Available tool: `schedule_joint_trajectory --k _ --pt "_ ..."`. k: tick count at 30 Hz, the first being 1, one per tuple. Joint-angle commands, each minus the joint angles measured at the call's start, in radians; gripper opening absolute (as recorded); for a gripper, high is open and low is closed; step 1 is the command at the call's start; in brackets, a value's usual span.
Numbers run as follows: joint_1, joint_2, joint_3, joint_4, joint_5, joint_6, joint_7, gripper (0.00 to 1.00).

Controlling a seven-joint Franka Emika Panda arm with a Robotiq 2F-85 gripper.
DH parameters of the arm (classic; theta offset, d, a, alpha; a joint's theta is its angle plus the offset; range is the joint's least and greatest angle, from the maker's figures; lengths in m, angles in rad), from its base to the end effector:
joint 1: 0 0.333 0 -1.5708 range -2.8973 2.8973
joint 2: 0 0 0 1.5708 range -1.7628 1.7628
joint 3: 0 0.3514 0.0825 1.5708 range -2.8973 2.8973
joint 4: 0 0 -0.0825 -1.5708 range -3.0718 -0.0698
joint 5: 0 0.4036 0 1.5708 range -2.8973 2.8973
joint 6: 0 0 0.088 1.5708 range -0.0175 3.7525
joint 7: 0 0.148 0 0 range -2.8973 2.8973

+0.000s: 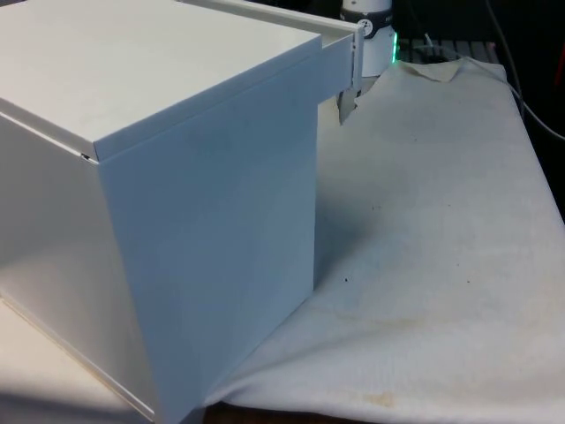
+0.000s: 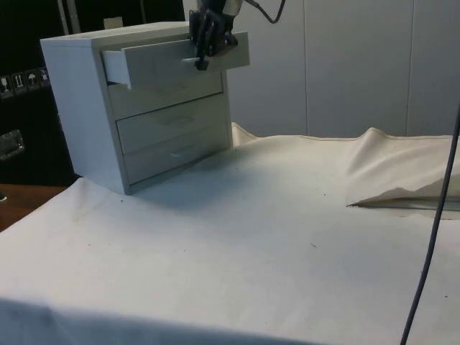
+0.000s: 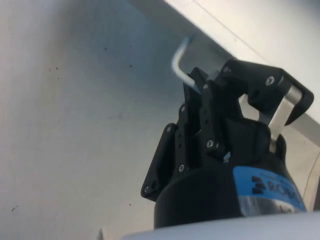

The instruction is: Open the drawer, then close it.

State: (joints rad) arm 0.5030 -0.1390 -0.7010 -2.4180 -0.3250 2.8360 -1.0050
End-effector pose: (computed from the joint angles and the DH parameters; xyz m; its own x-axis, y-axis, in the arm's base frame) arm 0.5383 -0.0981 0.3950 0.4425 0.8864 0.1357 0.7456 -0.4478 0.4935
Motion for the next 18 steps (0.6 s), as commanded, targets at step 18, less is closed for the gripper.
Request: schedule_joint_trajectory --k 18 --pt "-0.033 -0.092 -0.010 -0.079 -0.032 0.010 -0.023 0.01"
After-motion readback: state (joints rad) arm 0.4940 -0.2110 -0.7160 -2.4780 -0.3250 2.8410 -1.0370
